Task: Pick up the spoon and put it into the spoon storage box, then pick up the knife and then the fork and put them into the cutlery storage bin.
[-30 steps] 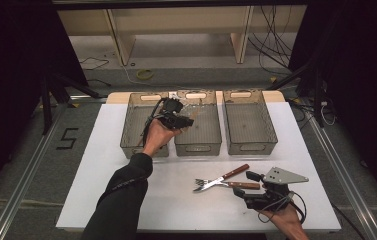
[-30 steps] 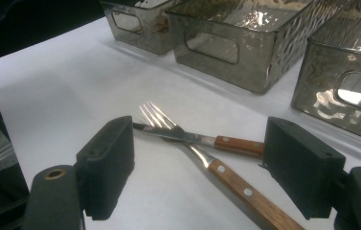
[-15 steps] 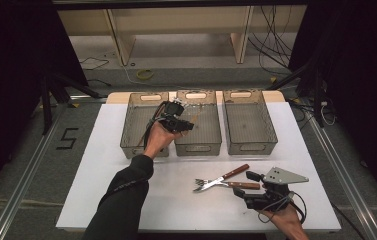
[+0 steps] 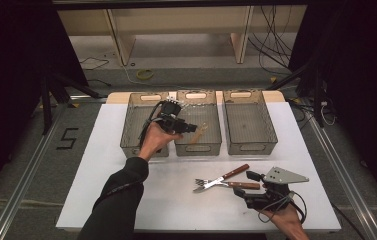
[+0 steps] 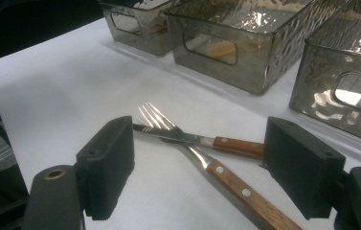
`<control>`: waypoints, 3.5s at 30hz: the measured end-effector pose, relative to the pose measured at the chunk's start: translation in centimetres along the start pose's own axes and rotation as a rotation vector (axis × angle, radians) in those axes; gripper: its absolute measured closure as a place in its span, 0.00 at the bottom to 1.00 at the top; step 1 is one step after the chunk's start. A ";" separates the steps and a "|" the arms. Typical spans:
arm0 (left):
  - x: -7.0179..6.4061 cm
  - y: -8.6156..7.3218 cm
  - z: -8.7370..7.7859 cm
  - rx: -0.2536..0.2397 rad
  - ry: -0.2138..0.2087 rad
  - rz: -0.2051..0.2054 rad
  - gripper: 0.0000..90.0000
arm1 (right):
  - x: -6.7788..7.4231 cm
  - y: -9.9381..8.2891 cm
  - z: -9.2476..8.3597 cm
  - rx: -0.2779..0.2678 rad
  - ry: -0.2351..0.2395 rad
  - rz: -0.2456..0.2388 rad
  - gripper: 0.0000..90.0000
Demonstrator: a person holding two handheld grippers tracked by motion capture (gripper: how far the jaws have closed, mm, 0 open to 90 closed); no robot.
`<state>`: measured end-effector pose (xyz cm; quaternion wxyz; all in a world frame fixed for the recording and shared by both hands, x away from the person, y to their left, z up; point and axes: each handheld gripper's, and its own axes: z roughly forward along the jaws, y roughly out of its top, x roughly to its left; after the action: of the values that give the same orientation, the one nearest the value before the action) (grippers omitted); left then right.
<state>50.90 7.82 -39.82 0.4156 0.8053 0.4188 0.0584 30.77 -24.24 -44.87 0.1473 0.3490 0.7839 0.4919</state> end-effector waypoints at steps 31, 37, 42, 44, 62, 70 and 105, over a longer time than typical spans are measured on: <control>-0.7 -11.2 -9.4 -0.240 -0.016 0.030 0.26 | -2.8 3.5 3.2 0.132 -0.060 -0.023 0.52; -0.5 -13.2 -9.8 -0.253 0.006 0.033 0.25 | -4.1 3.6 4.4 0.168 -0.072 -0.015 0.61; 0.0 -14.5 -9.9 -0.233 0.013 0.018 0.25 | -4.7 3.5 4.7 0.177 -0.082 0.002 0.65; 0.0 -15.0 -9.9 -0.233 0.016 0.016 0.25 | -4.9 3.5 4.9 0.182 -0.084 -0.002 0.67; 0.0 -17.8 -10.8 -0.246 0.019 0.026 0.25 | -6.8 3.2 6.8 0.256 -0.105 0.008 0.91; -0.5 -18.4 -10.9 -0.251 0.020 0.044 0.25 | -7.4 3.2 7.6 0.280 -0.115 0.006 0.99; -0.9 -19.2 -10.6 -0.250 0.027 0.062 0.25 | -8.6 2.4 8.7 0.423 -0.104 0.012 1.00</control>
<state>33.58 19.56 -46.55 0.5050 0.7589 0.3887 0.1338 42.86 -23.69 -47.83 0.1083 0.4017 0.8590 0.2983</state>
